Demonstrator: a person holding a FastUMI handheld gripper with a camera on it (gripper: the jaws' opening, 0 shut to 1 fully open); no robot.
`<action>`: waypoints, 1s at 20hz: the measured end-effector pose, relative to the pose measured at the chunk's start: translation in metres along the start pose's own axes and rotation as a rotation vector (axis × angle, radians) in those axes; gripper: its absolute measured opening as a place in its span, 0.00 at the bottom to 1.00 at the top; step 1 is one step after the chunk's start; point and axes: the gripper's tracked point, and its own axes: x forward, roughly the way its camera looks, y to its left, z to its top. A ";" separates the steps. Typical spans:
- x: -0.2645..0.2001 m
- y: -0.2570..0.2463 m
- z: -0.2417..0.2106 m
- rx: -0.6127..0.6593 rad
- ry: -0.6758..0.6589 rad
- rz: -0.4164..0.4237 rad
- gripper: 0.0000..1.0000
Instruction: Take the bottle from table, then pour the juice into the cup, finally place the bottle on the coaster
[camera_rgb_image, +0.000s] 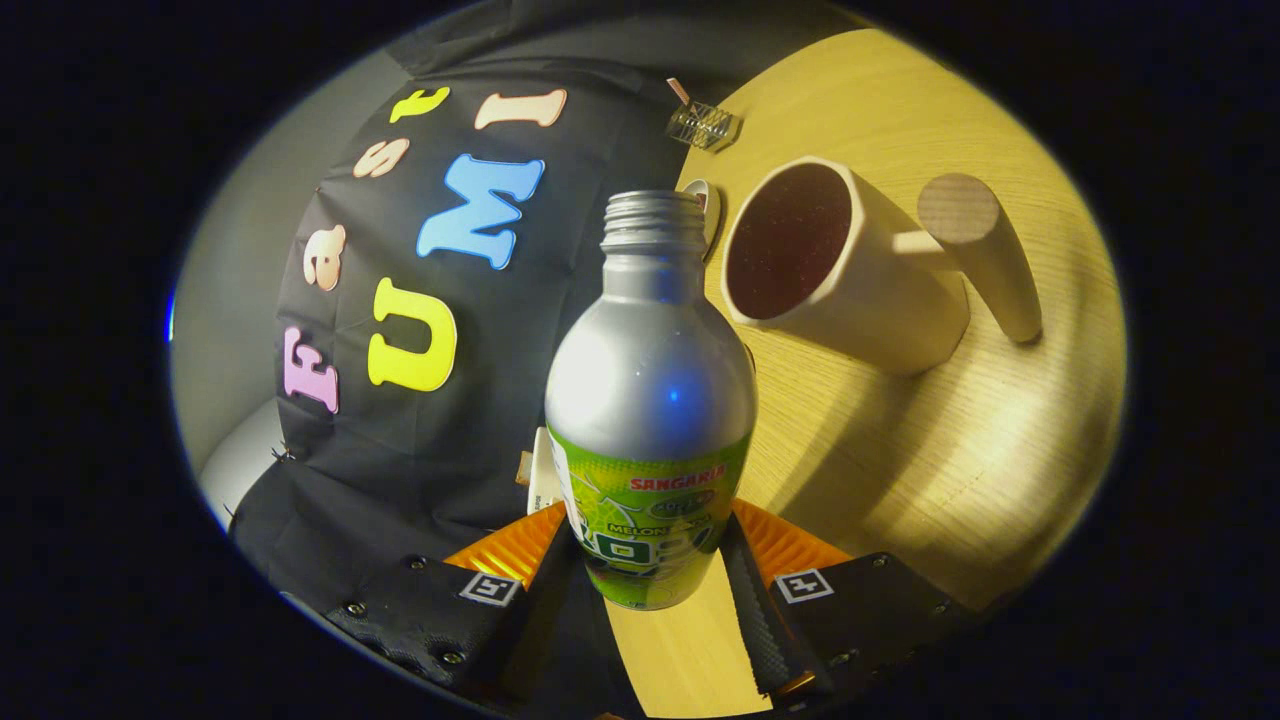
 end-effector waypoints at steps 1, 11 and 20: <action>0.001 0.001 -0.001 0.021 0.007 0.003 0.77; 0.009 0.038 -0.012 0.237 0.078 0.063 0.77; 0.011 0.051 -0.007 0.379 0.071 0.077 0.77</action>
